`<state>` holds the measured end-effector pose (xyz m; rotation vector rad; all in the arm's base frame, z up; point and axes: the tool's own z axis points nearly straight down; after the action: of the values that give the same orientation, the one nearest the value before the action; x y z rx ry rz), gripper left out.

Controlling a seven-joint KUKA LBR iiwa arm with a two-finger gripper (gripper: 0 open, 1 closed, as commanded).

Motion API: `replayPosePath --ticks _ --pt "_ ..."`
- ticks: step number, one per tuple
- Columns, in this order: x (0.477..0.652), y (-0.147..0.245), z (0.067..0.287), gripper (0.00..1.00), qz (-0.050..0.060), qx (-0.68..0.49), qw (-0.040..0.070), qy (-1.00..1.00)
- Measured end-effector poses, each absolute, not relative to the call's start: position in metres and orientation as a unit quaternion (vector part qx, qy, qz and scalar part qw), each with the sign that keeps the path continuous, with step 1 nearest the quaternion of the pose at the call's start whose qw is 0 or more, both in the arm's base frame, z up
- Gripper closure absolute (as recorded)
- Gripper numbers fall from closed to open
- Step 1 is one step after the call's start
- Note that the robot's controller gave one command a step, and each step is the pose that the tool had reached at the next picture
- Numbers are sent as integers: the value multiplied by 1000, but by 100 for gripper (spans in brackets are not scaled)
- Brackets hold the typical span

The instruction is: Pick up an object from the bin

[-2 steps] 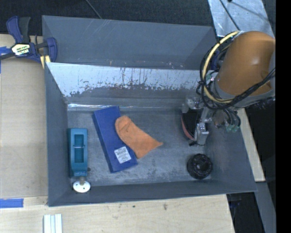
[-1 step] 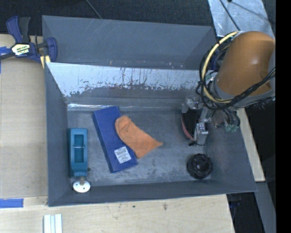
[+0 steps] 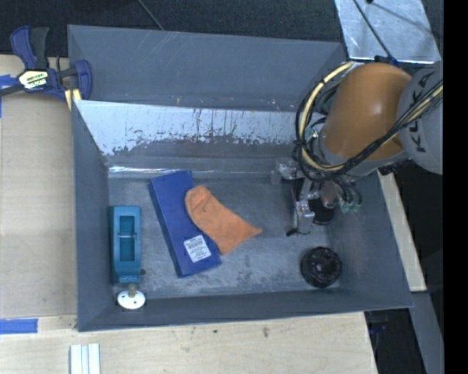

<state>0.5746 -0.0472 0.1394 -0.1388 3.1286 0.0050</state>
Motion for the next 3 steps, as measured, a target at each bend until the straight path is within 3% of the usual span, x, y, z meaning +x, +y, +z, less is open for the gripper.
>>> replayPosePath --ticks 1,2,3 --pt "588 -30 124 0 -2 -41 -1 999" --pt "611 2 93 0 1 -76 5 997" --pt "612 0 82 0 0 -83 4 997"
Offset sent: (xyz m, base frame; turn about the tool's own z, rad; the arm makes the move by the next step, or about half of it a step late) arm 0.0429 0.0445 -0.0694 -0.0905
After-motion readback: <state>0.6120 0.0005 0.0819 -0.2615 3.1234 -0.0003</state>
